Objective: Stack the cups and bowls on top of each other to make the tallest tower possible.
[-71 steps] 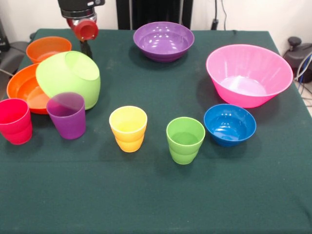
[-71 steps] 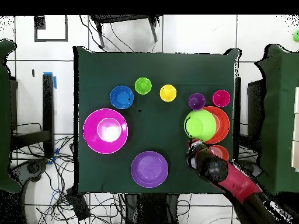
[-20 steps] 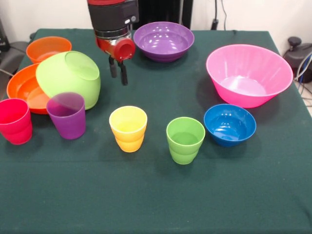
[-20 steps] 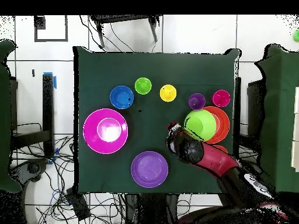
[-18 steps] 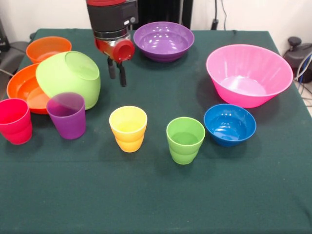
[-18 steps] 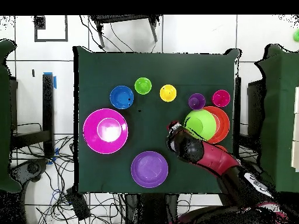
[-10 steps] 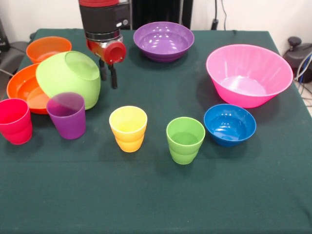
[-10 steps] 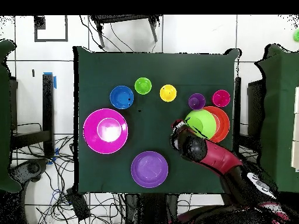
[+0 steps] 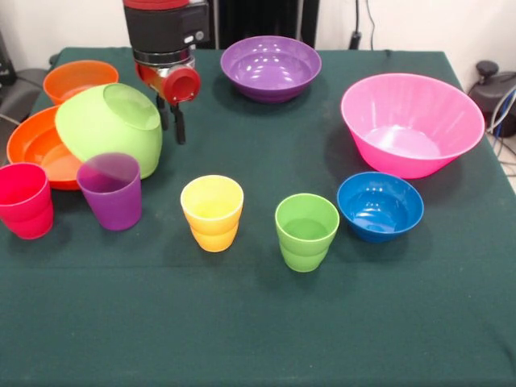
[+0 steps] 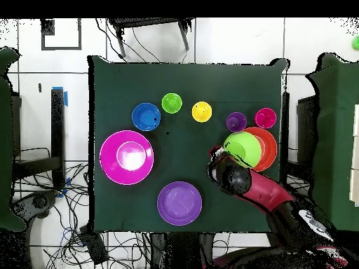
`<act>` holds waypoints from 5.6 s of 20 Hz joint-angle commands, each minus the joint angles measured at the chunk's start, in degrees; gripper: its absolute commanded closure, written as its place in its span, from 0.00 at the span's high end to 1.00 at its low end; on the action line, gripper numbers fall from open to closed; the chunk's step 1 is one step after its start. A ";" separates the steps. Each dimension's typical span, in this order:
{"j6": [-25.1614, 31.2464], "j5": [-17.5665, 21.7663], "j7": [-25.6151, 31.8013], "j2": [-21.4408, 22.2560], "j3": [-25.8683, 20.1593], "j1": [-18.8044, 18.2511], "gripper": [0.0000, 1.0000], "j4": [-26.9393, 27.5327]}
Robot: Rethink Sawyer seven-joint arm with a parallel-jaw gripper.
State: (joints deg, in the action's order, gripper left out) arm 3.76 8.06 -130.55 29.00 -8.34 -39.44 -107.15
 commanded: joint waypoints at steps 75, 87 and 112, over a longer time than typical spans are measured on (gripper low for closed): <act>4.11 -4.84 -4.71 -4.41 -2.19 1.76 1.00 4.66; 3.57 -4.05 -3.05 -6.12 -2.77 0.70 1.00 6.64; 4.45 -2.88 -2.06 -5.97 -1.03 1.09 1.00 9.52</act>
State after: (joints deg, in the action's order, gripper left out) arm 10.27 3.49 -130.55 24.21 -7.61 -38.92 -102.08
